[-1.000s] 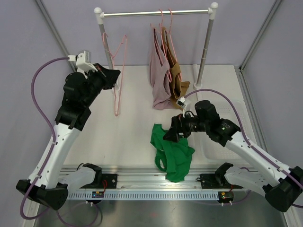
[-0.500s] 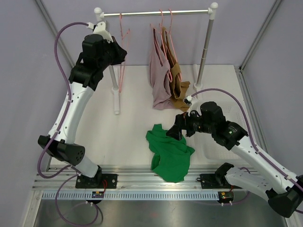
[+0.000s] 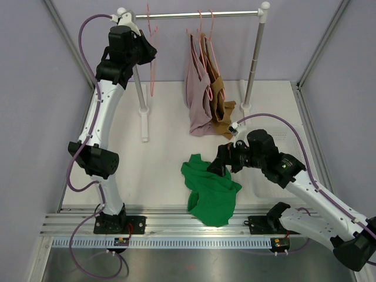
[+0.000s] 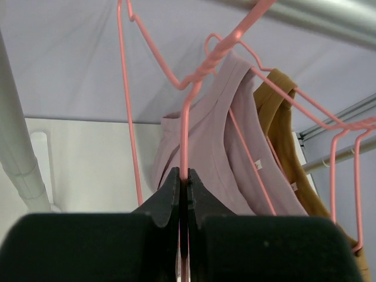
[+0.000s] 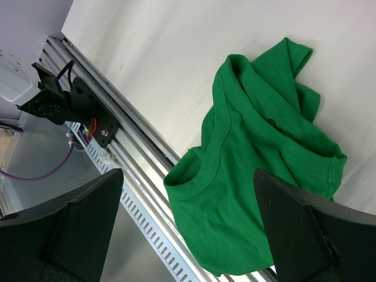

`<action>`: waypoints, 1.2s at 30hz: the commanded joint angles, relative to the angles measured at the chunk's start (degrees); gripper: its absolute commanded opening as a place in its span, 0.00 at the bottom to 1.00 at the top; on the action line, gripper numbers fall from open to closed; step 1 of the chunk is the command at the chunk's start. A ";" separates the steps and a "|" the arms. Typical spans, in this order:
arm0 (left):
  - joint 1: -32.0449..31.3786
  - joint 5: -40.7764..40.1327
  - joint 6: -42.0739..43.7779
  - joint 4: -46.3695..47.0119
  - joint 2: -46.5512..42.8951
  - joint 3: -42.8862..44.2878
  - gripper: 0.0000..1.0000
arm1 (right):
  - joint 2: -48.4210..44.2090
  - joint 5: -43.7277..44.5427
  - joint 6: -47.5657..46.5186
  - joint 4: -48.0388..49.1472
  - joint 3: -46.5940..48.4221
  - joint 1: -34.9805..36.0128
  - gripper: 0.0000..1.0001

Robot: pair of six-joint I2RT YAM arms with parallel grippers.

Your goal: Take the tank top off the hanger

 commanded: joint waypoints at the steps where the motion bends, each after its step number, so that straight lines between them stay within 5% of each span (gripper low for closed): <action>1: 0.94 3.06 -1.15 1.98 -0.18 0.89 0.00 | 0.87 -1.28 0.72 2.28 -0.65 0.46 1.00; 4: 1.56 5.17 -1.60 1.54 -0.44 0.10 0.08 | 2.19 -6.64 -0.51 3.24 -0.65 0.63 1.00; 9: 1.56 5.00 -1.24 2.77 -4.39 -4.21 0.60 | 6.32 -1.65 -2.18 -0.87 1.97 2.39 0.99; 11: 1.56 5.69 -0.63 2.42 -6.23 -4.91 0.71 | 9.22 2.20 -2.27 -2.29 3.03 4.32 1.00; 12: 1.56 6.05 0.24 2.33 -7.12 -5.35 0.93 | 10.10 4.23 -2.10 -3.51 4.00 5.63 1.00; 13: 1.56 6.05 0.60 1.81 -7.91 -5.97 0.99 | 12.02 8.52 -1.83 -4.13 4.35 7.99 0.99; 19: 1.56 0.26 0.69 0.66 -21.87 -19.22 0.99 | 20.63 25.59 1.68 -8.71 6.82 17.66 1.00; 25: 1.48 -8.97 -1.07 2.77 -41.99 -43.01 0.99 | 30.39 32.27 5.02 -8.10 7.52 23.57 1.00; 31: 0.86 -7.58 -1.24 0.32 -52.46 -51.93 0.99 | 41.01 31.33 5.55 -6.34 7.26 24.19 1.00; 34: -0.02 -6.61 -0.28 -1.26 -55.37 -55.45 0.99 | 45.42 29.14 5.29 -5.02 7.61 24.19 0.79; 35: -0.11 -6.61 0.24 -2.05 -56.77 -55.98 0.99 | 45.79 28.95 5.38 -4.15 7.52 24.27 0.68; 36: -0.28 -6.69 1.56 -3.02 -57.39 -56.07 0.99 | 45.62 28.78 5.38 -3.97 7.61 24.28 0.45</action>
